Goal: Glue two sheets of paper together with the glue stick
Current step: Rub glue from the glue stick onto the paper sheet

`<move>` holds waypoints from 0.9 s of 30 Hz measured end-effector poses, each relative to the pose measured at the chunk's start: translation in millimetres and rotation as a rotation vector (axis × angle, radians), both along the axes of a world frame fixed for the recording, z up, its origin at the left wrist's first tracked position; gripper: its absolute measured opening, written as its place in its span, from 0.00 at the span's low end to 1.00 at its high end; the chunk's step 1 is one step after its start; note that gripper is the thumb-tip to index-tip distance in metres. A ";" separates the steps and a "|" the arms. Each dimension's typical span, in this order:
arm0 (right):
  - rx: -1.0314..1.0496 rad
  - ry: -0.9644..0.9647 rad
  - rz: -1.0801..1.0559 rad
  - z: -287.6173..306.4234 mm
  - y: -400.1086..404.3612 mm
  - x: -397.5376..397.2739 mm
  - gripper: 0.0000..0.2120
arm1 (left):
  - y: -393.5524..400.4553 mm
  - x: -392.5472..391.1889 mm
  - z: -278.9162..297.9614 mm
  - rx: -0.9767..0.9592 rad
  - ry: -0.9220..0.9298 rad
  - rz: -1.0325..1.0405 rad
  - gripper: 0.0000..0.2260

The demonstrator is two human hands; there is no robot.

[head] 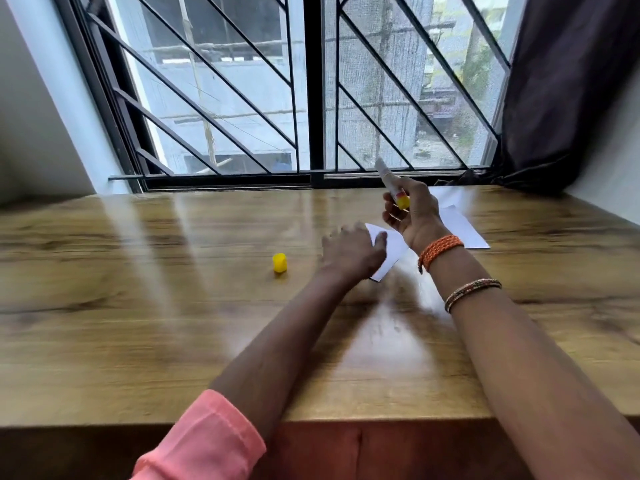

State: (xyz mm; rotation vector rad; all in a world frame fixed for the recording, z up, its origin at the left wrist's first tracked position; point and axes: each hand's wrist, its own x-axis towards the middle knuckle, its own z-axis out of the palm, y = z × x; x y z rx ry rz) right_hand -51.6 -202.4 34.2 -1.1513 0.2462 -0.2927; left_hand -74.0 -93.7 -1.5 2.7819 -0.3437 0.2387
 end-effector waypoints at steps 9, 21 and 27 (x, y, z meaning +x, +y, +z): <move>0.074 -0.068 -0.002 4.5 3.5 -2.4 0.09 | 9.2 6.1 -8.0 0.094 0.224 -0.143 0.29; 0.032 -0.038 0.088 0.4 3.0 -21.8 0.07 | 29.5 -9.1 -6.1 0.032 0.193 0.073 0.41; 0.000 0.007 0.080 -6.3 2.8 -19.7 0.06 | 31.2 1.1 -5.2 -0.118 0.203 0.235 0.36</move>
